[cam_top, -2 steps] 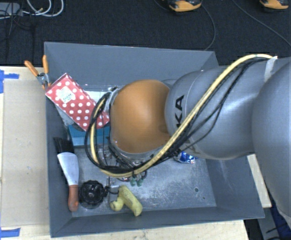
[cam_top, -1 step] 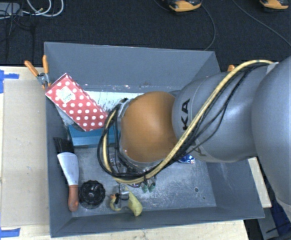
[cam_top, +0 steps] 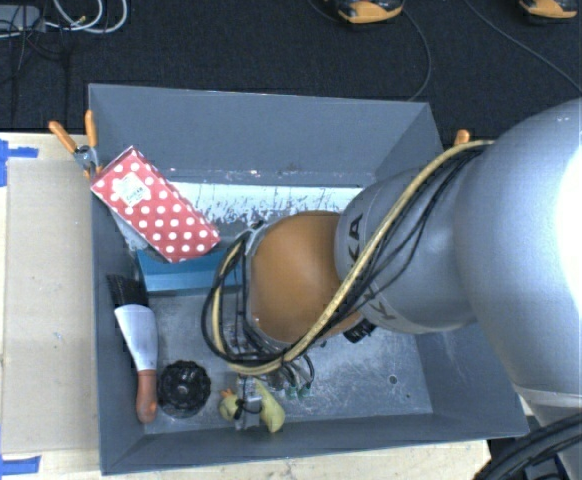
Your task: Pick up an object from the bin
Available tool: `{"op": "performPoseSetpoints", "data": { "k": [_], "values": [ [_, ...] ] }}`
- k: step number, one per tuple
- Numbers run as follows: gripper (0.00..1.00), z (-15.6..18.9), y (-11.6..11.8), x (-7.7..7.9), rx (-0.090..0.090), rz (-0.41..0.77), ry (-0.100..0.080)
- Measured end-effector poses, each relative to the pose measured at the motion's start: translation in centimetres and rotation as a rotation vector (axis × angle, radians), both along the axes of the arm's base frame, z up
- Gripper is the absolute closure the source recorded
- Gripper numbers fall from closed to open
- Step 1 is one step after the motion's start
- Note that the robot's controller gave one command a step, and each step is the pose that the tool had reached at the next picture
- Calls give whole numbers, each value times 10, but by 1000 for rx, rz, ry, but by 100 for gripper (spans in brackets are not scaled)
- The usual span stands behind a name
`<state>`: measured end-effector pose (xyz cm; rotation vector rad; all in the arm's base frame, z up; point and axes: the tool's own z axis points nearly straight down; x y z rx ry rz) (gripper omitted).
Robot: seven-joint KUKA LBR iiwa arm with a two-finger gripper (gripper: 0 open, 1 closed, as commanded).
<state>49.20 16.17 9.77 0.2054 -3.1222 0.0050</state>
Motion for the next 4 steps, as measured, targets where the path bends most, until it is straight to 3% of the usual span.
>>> {"op": "performPoseSetpoints", "data": {
  "k": [1,2,3,4],
  "values": [
    [0,-26,13,6,1,-35,-5],
    [0,-29,17,5,3,-26,-6],
    [0,-13,-31,15,4,137,-4],
    [0,-20,-61,25,2,87,-3]
  ]
}}
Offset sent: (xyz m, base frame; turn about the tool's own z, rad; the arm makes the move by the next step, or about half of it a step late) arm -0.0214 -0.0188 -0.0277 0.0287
